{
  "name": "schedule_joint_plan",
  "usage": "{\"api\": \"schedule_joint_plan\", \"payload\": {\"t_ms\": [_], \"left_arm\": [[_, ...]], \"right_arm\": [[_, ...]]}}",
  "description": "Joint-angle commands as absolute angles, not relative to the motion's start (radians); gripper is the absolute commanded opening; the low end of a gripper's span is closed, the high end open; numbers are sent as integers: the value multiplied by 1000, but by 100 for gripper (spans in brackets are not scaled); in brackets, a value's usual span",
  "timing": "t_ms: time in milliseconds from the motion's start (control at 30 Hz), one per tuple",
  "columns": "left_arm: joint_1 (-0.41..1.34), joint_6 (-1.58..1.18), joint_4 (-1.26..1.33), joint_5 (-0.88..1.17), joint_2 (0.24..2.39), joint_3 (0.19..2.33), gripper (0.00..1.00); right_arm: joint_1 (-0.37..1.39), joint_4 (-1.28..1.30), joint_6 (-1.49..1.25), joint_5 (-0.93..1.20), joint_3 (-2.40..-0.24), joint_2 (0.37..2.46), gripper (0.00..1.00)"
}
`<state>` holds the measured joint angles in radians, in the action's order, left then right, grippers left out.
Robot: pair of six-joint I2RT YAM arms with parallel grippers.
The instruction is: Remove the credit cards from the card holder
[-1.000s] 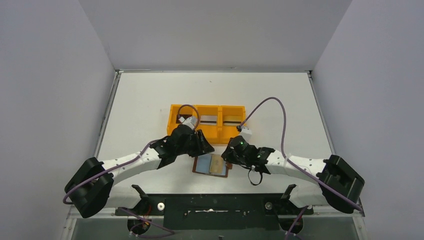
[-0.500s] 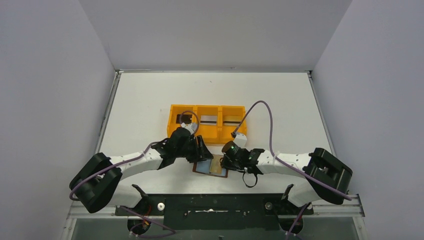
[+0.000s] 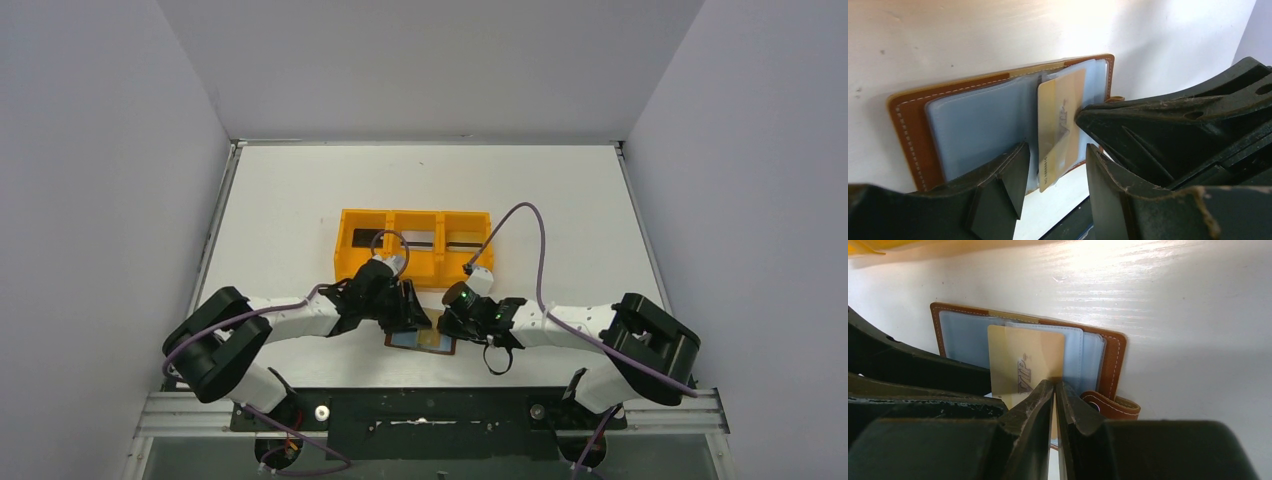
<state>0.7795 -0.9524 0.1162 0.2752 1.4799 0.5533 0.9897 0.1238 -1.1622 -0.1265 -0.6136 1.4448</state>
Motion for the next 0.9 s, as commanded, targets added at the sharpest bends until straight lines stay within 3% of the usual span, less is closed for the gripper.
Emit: {"api": "schedule_joint_plan", "payload": {"t_ms": [0,167,500,867], "left_arm": [[800,-967,161,279,1519,532,45],[801,-990,180,258,1507,514,38],[801,-989,143,217,1465,526,0],[771,-959,28,149,1360,529,0]], "right_arm": [[992,189,-1170,-144,-567,1481,11],[989,189,-1172,-144,-561,1479,11],[985,195,-1180,-149,-561,1485,11],[984,231,-1187,-170,-573,1489,11]]}}
